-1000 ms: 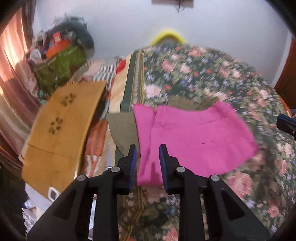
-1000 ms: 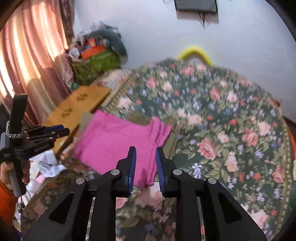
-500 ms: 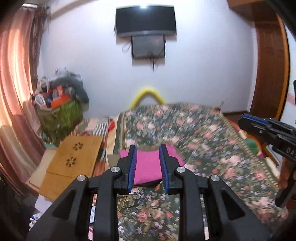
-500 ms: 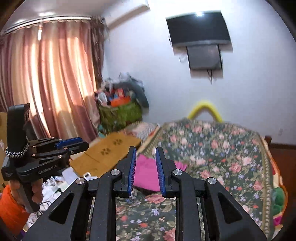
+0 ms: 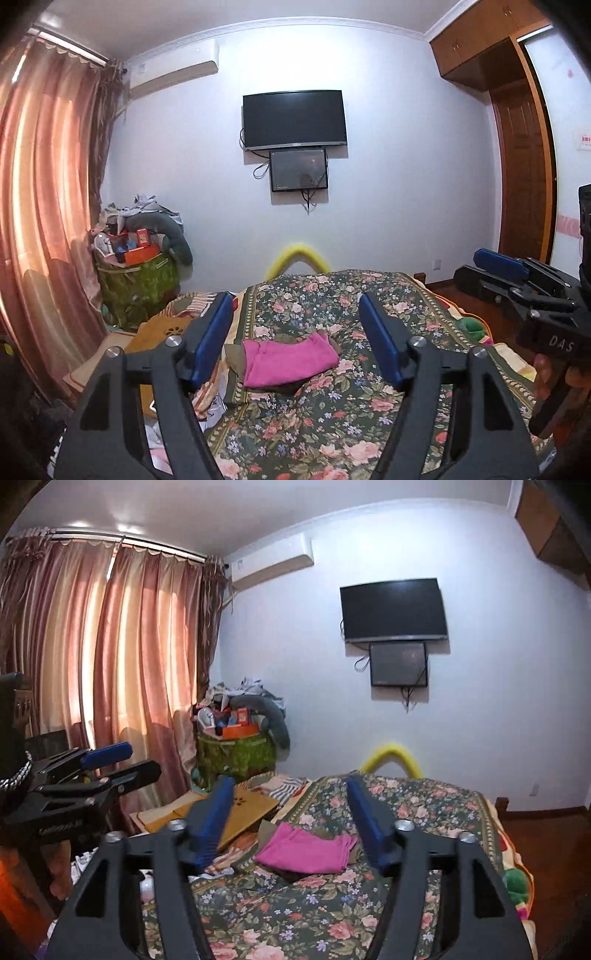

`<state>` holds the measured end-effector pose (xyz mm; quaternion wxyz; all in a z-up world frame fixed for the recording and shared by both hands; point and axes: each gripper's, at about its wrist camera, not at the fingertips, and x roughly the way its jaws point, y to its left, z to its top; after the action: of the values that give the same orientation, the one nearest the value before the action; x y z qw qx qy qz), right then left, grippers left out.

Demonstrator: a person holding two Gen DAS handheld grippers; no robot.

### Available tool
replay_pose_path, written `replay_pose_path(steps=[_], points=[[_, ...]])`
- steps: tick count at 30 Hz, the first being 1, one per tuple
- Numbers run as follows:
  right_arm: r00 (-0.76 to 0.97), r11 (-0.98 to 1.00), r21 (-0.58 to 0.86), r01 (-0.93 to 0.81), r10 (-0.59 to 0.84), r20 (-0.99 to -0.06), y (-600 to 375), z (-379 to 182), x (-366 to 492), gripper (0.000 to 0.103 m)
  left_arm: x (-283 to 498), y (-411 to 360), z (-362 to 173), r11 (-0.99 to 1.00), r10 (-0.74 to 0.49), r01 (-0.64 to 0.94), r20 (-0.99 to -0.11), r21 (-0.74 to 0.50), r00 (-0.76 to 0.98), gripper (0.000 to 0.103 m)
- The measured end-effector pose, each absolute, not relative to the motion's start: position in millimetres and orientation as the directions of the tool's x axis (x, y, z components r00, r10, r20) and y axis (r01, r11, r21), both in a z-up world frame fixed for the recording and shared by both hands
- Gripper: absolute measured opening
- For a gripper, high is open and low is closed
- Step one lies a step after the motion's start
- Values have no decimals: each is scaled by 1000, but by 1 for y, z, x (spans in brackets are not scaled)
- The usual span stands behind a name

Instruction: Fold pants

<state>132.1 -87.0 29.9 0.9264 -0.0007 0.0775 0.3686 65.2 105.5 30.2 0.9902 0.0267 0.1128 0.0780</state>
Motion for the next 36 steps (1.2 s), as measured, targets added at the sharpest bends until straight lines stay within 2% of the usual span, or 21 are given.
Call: replay_pose_path(steps=[4, 8, 13, 36], points=[[731, 741, 64, -669, 671, -125, -90, 29, 124, 87, 47, 100, 30, 982, 188, -183, -193, 44, 963, 91], [739, 750, 65, -659, 661, -128, -90, 27, 123, 100, 38, 96, 28, 981, 193, -188, -169, 42, 967, 100], [742, 753, 80, -653, 657, -131, -93, 24, 118, 103, 36, 99, 25, 981, 193, -193, -182, 17, 964, 102], [751, 768, 80, -635, 639, -168, -100, 14, 106, 103, 40, 101, 19, 985, 169, -172, -195, -2, 966, 103]])
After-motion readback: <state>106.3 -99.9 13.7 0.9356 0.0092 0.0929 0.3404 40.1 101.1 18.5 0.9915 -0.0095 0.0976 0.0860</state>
